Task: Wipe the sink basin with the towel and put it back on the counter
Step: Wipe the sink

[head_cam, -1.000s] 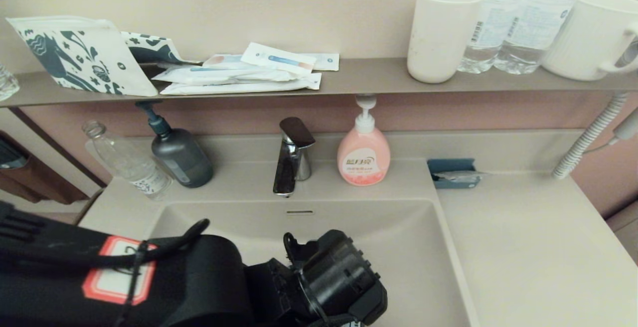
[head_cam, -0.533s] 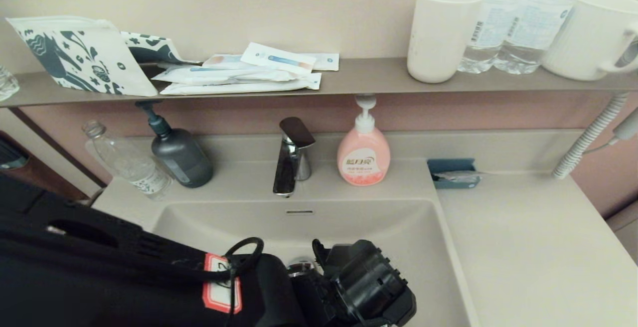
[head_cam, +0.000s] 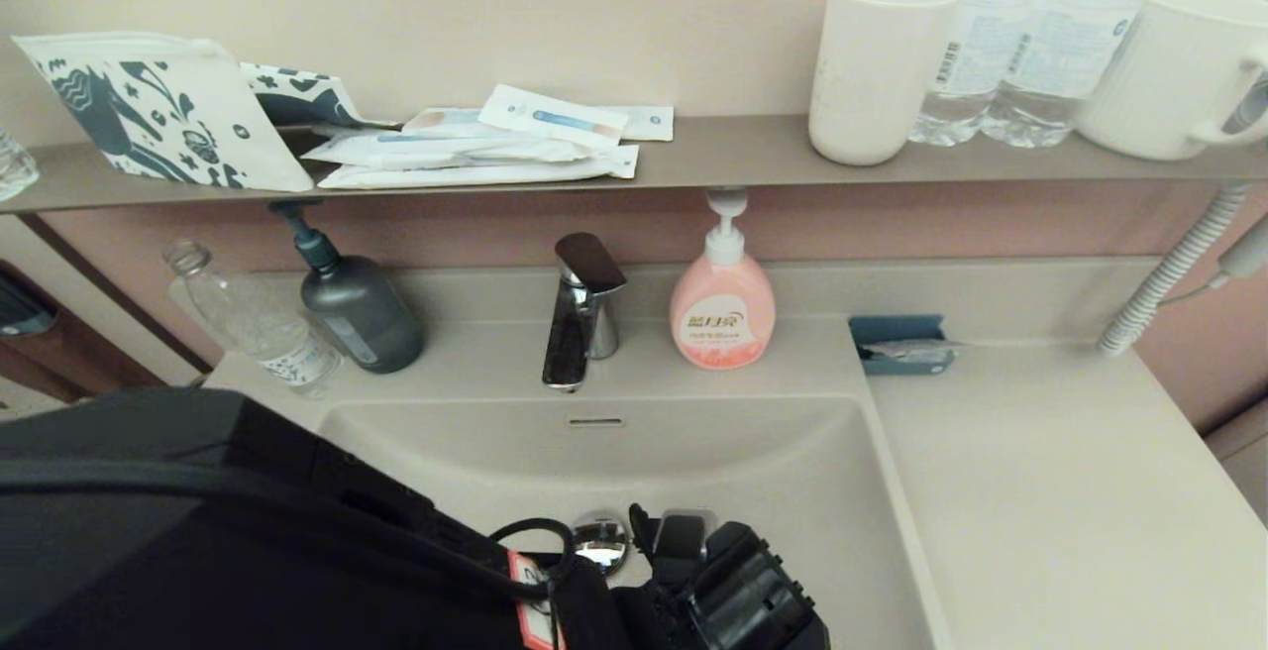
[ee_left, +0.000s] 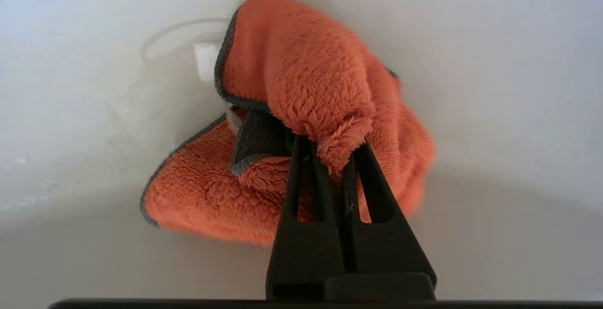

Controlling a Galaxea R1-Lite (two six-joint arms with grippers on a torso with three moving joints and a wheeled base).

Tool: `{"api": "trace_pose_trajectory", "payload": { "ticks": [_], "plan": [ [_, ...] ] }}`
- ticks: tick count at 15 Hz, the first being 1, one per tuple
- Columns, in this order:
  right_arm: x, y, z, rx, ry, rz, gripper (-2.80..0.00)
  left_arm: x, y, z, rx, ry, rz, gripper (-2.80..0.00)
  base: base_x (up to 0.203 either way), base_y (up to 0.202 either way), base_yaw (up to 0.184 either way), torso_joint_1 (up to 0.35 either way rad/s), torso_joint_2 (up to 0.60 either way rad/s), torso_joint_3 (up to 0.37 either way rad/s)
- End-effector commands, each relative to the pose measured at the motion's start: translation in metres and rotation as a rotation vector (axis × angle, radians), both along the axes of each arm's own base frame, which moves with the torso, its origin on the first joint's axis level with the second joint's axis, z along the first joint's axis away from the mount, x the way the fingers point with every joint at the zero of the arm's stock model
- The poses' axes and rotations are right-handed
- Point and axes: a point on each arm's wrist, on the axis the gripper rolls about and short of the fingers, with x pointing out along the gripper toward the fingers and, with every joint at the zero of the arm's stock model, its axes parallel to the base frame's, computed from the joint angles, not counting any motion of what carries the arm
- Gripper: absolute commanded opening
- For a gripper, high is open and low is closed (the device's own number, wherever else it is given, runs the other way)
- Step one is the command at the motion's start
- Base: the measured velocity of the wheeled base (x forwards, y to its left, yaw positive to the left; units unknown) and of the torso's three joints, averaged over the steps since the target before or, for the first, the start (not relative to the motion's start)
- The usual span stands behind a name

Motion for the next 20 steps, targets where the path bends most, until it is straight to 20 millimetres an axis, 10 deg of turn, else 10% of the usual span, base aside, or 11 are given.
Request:
{"api": "trace_pose_trajectory", "payload": {
  "ticks": [1,20],
  "plan": [
    [0.0,0.0,0.0,-0.001,0.001,0.001,-2.8,0.001,0.001,-0.015,0.037,0.009,0.028,-2.8,0.0,0.0,0.0,0.0,0.0,0.0],
    [0.0,0.0,0.0,-0.001,0.0,0.001,-2.8,0.006,0.063,-0.058,0.135,0.013,0.012,-2.8,0.0,0.0,0.0,0.0,0.0,0.0]
  ]
}}
